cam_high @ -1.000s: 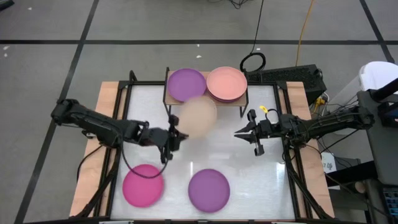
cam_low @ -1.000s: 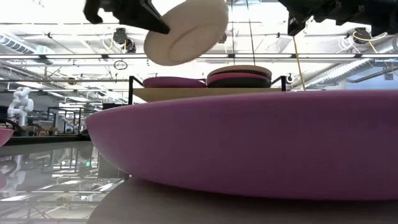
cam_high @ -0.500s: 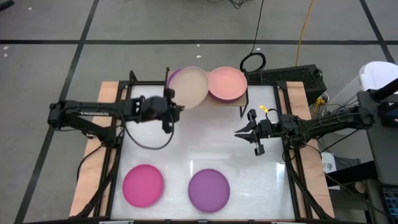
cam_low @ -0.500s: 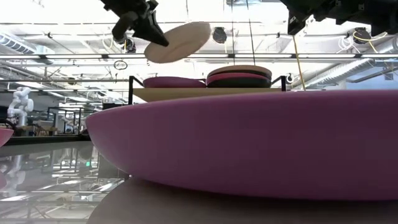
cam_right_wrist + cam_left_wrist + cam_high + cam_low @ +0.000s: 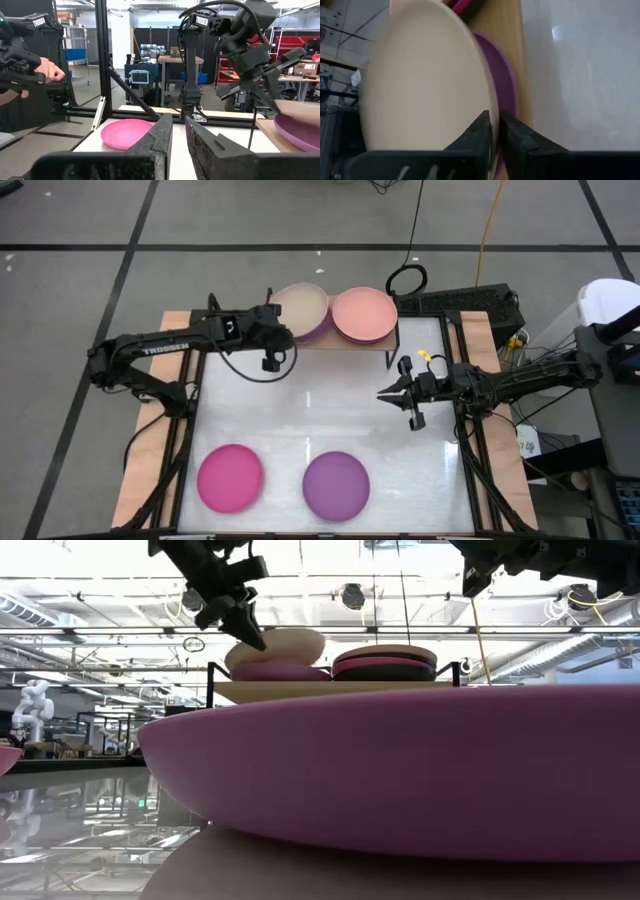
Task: Place and stack plates onto a shelf
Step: Stack the brown plate on the purple plate on the shelf, then stack the purple plate on the brown plate on the shelf
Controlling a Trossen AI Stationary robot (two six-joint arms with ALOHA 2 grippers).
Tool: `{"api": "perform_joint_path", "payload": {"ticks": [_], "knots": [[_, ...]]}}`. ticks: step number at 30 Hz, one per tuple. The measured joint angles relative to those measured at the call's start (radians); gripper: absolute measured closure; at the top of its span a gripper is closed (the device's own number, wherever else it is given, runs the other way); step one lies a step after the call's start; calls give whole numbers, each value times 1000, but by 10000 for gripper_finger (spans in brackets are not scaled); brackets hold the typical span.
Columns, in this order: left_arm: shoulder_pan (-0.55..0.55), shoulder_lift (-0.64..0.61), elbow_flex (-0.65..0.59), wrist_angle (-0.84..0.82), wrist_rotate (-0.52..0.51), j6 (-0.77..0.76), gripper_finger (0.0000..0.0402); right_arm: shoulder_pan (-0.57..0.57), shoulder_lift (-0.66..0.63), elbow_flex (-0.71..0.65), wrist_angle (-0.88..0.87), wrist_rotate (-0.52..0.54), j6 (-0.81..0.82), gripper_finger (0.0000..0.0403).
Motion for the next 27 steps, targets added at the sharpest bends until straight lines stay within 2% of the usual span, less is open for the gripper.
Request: {"api": "perform_joint_path", "payload": {"ticks": [6,13,21,23,25,27], "knots": [[7,2,0,11,-6,-23,307,0,0,0,0,0,0,362],[-11,-30,0,17,-63,-59,250,0,0,0,-15,0,0,362],[-62,-168,0,40,-83,-203,225,0,0,0,-39,0,0,362],[-87,-218,-3,44,-47,-303,225,0,0,0,-39,0,0,362],[-123,-280,-34,68,42,-396,225,0,0,0,-42,0,0,362],[-189,-338,-104,169,97,-445,225,0,0,0,-50,0,0,362]]}}
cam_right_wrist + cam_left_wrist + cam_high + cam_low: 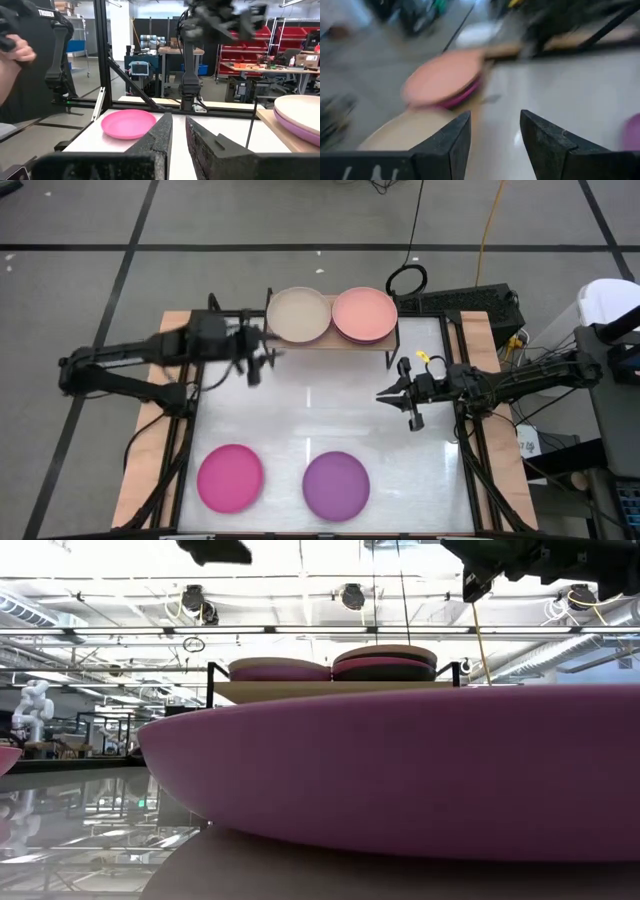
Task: Place and stack plates onto a shelf
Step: Stack the purple plate on the brown plate on the shelf
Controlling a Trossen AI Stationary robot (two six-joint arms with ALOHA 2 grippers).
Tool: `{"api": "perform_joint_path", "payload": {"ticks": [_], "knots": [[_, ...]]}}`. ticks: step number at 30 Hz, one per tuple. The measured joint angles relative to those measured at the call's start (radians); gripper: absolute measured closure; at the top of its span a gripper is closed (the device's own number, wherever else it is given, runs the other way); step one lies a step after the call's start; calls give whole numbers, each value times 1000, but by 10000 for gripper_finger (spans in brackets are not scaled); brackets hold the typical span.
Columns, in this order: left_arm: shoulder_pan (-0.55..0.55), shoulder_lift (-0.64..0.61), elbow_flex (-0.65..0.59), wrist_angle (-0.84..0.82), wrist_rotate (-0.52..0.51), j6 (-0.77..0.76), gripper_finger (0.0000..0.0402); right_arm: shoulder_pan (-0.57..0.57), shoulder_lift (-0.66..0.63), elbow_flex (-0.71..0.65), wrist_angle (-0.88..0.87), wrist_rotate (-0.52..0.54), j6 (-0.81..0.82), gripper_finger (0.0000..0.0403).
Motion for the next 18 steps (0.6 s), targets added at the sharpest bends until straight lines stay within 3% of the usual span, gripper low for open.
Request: {"api": "perform_joint_path", "payload": {"ticks": [6,11,14,18], "knots": [[-219,-131,-375,523,-98,-56,225,0,0,0,-22,0,18,362],[-289,-105,-699,978,-97,-66,225,0,0,0,-19,2,18,362],[-278,-100,-793,1093,-110,-52,225,0,0,0,-15,3,17,362],[-249,-99,-816,1113,-106,-69,225,0,0,0,-10,4,-1,362]]}}
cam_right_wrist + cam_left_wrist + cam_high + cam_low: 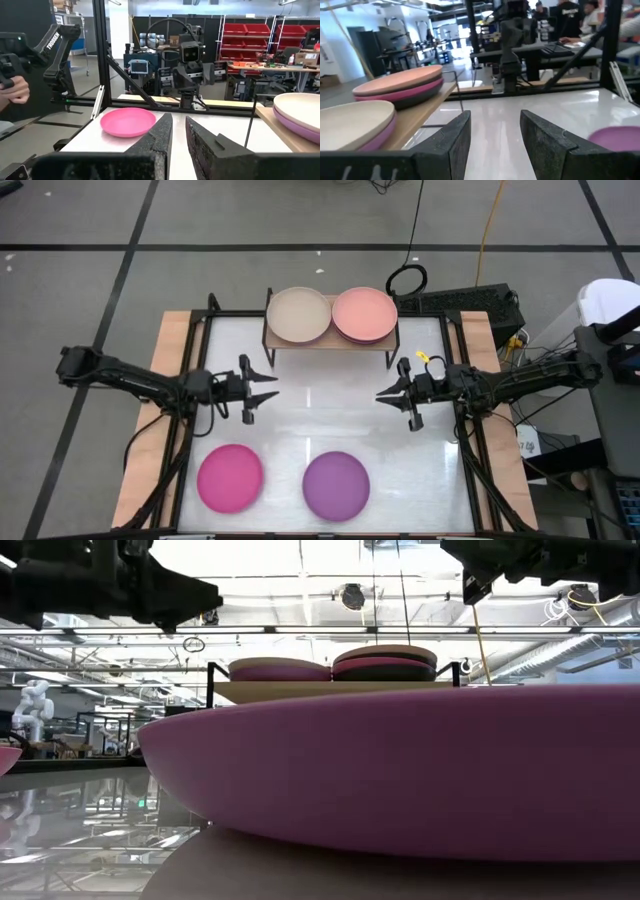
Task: Place and stack plates onto a shelf
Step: Stack the purple plate on the brown plate on the shelf
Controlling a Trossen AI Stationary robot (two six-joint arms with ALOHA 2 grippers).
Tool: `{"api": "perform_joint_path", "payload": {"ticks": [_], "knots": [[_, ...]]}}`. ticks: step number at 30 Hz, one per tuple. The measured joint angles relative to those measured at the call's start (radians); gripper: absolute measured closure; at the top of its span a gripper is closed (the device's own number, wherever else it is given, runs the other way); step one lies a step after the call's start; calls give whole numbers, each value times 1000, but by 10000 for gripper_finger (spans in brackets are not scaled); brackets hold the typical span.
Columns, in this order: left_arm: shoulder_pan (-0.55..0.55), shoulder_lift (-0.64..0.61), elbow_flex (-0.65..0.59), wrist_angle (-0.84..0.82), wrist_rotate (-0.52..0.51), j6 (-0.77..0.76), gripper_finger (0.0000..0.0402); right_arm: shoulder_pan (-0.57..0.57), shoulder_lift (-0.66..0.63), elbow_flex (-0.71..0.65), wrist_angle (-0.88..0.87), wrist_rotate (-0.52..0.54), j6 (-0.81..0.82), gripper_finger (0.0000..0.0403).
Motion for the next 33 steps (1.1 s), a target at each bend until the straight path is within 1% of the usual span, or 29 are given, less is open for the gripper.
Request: {"api": "perform_joint_path", "payload": {"ticks": [7,12,17,27,33], "knots": [[8,0,11,4,18,-19,225,0,0,0,-7,23,-1,362],[8,0,11,4,26,10,225,0,17,0,-7,23,57,362],[8,-8,11,24,26,52,225,0,86,0,-2,27,79,362],[13,-8,12,51,27,56,225,0,237,0,121,22,46,362],[13,-7,12,51,27,53,225,15,287,58,80,18,38,362]]}}
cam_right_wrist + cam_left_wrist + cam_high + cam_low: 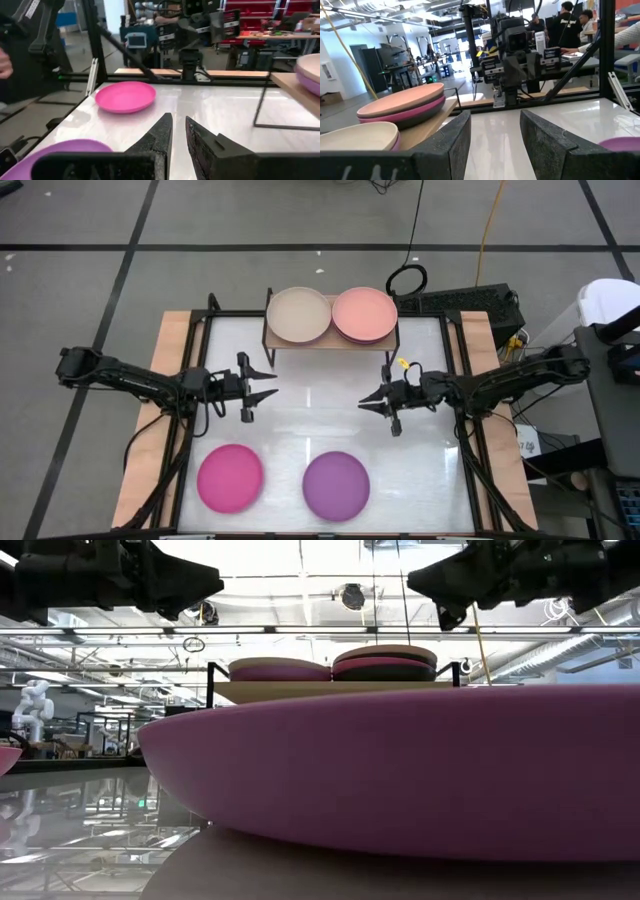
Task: Place and stack plates onto a shelf
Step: Stack the purple plate on the brown plate on the shelf
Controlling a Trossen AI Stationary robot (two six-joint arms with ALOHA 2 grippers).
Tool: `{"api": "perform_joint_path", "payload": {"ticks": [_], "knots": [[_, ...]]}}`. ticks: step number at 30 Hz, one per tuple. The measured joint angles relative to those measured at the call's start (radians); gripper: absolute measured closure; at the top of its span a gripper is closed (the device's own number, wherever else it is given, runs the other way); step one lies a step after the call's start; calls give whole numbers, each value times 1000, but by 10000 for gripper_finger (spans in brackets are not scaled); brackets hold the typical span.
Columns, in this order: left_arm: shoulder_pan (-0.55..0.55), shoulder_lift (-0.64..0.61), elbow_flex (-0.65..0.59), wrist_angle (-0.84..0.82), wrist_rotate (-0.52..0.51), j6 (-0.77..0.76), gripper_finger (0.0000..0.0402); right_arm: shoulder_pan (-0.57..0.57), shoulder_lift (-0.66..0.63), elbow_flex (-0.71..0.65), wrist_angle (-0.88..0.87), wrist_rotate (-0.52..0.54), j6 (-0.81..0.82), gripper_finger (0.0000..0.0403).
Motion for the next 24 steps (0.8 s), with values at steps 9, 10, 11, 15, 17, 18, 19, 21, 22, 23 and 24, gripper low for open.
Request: {"api": "perform_joint_path", "payload": {"ticks": [9,10,11,15,17,18,19,21,22,23,24], "knots": [[0,0,0,0,0,-3,225,83,106,139,-149,1,-78,362],[0,0,0,0,0,-3,225,90,120,156,-162,1,-81,362],[0,0,0,-1,0,-3,225,97,134,175,-180,2,-83,362],[0,0,0,-1,0,-3,225,126,193,254,-265,1,-98,362],[0,0,0,-2,0,-3,225,140,225,289,-291,2,-112,362],[0,0,0,-2,0,-3,225,147,241,302,-296,2,-121,362],[0,0,0,-2,0,-3,225,153,257,317,-299,2,-127,362],[0,0,0,-2,0,-3,225,162,284,344,-318,0,-132,362],[0,0,0,-2,0,-3,225,166,297,356,-328,0,-133,362],[0,0,0,-3,0,-3,225,169,309,365,-331,0,-133,362],[0,0,0,-4,0,-3,225,171,320,373,-333,0,-136,362]]}}
